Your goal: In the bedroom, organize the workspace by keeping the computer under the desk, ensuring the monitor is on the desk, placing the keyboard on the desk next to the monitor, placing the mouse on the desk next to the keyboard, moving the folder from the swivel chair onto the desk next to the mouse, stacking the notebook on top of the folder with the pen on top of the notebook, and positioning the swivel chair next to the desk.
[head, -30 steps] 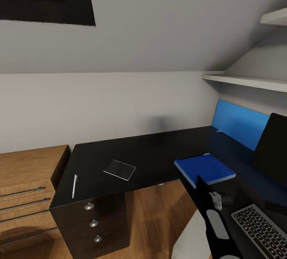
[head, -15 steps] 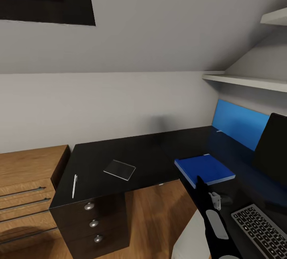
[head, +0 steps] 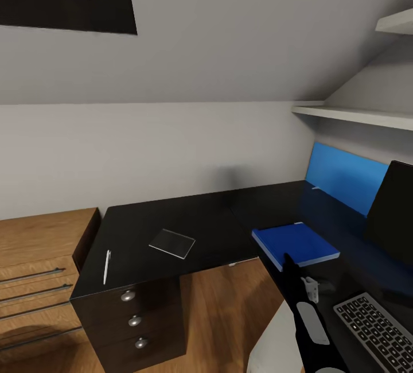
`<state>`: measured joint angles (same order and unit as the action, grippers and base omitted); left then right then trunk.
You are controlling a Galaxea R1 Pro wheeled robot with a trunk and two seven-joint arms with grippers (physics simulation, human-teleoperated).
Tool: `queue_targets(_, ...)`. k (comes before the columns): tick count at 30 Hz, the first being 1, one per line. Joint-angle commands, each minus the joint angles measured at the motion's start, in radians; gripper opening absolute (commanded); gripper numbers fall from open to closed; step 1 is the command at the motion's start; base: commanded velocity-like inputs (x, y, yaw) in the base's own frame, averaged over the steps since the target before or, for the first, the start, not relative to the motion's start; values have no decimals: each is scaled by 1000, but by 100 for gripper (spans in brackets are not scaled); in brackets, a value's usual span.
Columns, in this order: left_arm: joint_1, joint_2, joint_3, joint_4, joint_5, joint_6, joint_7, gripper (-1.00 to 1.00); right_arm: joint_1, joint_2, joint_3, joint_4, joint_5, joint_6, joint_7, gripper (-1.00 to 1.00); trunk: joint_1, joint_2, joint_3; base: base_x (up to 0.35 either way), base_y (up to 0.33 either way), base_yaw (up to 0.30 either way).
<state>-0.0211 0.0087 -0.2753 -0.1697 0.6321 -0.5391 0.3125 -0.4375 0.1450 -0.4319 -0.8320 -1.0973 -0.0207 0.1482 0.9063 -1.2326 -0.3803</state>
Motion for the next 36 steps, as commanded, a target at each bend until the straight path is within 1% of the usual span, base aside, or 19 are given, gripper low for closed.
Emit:
queue_targets(1, 0, 0, -9, -1, 2, -1, 8, 100, -1, 1, -2, 1, -10, 0, 5, -100, 0, -1, -1, 0, 0, 0)
queue_targets(8, 0, 0, -11, -1, -1, 0, 7, 100, -1, -1, -2, 1, -8, -2, 4, -100, 0, -1, -1, 69, 0, 0)
queue_targets(14, 0, 0, -12, -1, -2, 2, 6, 100, -1, -2, -2, -1, -3, -4, -20, -100, 0, -1, -1, 3, 0, 0)
queue_targets(20, 0, -1, -12, -1, -2, 2, 5, 100, -1, -2, -2, -2, 0, -5, -25, -100, 0, -1, -1, 0, 0, 0)
queue_targets(26, 0, -1, -12, -1, -2, 2, 5, 100, -1, -2, 0, -5, 7, -23, -76, -100, 0, -1, -1, 0, 0, 0)
queue_targets(30, 0, -1, -13, -1, -2, 2, 4, 100, -1, -2, 0, -5, 22, -33, -85, -100, -15, 27, 11, 0, 0, 0)
queue_targets(36, 0, -1, -13, -1, -2, 2, 4, 100, -1, -2, 0, -6, 23, -34, -90, -100, -15, 27, 11, 0, 0, 0)
